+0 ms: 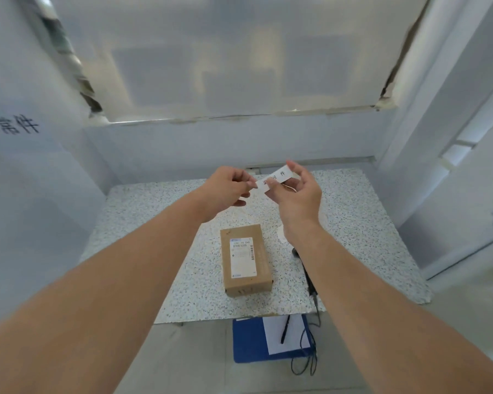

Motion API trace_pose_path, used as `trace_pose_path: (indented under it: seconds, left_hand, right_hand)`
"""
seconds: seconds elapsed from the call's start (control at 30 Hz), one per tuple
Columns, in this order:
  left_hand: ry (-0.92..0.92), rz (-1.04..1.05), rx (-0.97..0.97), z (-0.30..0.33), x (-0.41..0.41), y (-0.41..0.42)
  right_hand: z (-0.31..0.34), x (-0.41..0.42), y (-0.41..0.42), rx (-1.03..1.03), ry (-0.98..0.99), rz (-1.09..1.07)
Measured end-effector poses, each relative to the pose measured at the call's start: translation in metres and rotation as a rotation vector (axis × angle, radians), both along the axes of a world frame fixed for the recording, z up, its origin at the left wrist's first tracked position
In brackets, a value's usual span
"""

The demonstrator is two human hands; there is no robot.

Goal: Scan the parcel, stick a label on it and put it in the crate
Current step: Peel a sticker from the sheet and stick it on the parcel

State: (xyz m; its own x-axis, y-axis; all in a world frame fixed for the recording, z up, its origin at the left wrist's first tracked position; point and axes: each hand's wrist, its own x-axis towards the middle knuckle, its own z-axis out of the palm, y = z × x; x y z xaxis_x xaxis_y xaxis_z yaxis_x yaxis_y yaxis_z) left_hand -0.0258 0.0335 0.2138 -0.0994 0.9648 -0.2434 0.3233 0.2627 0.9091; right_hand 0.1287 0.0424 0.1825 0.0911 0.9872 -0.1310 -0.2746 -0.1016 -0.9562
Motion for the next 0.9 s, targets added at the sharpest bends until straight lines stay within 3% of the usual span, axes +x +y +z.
trace_pose_path:
  seconds: [0.23, 0.43, 0.9]
  left_hand:
    - [-0.1, -0.015, 0.077, 0.037, -0.024, -0.031]
    - [-0.182, -0.092, 0.163, 0.071, -0.041, -0.055]
    - [-0.151, -0.072, 0.248, 0.101, -0.064, -0.076]
  right_hand:
    - [0.045, -0.018, -0.024, 0.08, 0.102, 0.025]
    - [0.071, -0.034, -0.04, 0.195, 0.046, 0.039]
    - [0.106, -0.05, -0.068, 0.325, 0.021, 0.022]
